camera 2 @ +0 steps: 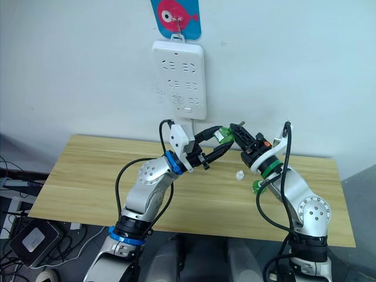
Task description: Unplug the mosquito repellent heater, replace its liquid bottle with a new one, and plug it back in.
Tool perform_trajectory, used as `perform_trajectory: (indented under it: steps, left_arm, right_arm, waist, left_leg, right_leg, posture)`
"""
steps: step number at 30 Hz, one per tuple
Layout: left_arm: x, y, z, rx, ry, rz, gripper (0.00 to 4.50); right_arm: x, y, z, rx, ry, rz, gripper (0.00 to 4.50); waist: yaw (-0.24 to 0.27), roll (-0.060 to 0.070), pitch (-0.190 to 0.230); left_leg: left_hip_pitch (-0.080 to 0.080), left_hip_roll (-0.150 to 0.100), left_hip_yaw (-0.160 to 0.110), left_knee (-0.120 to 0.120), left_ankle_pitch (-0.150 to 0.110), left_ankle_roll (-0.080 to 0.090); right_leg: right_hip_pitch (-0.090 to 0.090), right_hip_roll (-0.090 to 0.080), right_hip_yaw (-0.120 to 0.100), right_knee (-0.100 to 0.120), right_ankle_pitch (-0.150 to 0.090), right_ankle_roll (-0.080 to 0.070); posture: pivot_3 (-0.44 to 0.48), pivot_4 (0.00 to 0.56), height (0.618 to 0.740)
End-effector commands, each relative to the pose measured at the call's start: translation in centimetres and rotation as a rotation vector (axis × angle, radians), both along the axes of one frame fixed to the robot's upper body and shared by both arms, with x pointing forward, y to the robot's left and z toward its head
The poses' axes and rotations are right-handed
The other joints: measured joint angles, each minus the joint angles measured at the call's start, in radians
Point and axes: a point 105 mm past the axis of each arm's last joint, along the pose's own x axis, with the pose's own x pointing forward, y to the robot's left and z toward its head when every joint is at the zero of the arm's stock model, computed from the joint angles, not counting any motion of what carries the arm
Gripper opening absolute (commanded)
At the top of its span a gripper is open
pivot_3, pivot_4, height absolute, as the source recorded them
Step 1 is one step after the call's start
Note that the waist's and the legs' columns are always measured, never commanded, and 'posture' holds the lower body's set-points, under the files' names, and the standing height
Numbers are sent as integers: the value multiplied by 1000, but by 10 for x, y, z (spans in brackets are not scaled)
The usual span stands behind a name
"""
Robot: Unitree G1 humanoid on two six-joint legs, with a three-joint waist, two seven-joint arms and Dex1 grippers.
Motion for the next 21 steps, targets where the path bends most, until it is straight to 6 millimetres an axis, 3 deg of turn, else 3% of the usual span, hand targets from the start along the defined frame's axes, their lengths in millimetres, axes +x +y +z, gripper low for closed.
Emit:
perform_trajectory:
  steps: [1,6,8,11,16,21]
  left_arm:
    - [-1,-2,11,-33,-28,-2,2248]
    - [-3,0,12,-38,-5,-26,2248]
    - [-6,3,12,-28,17,-58,2248]
    - [-8,15,10,-9,76,-108,2248]
    - [-10,39,4,45,127,-120,2248]
    - [-10,52,-2,61,149,-90,2248]
  right_arm:
    - [-13,10,12,-9,-63,59,1208]
    - [-15,10,11,-81,-80,79,2851]
    - [-23,8,5,-207,-94,130,3561]
    - [-33,-13,-8,-452,-83,192,4480]
    - [-30,-69,-22,-880,-30,163,4480]
    - [-7,-129,-48,-1245,114,44,4480]
  waist:
    - [0,0,0]
    - [0,0,0]
    - [0,0,0]
    - [3,1,1]
    - [1,1,1]
    - [0,1,1]
  left_leg:
    - [0,0,0,0,0,0]
    - [0,0,0,0,0,0]
    - [0,0,0,0,0,0]
    - [-1,0,0,0,0,0]
    - [0,0,0,0,0,0]
    - [0,0,1,0,0,0]
  right_leg:
    - [0,0,0,0,0,0]
    - [0,0,0,0,0,0]
    - [0,0,0,-1,0,0]
    - [0,0,0,-1,0,0]
    - [0,0,0,-2,-1,1]
    - [-1,0,1,-2,-3,5]
  posture:
    - [-64,277,740]
    - [-70,279,740]
    - [-73,281,740]
    - [-76,286,740]
    - [-86,290,740]
    - [-81,294,740]
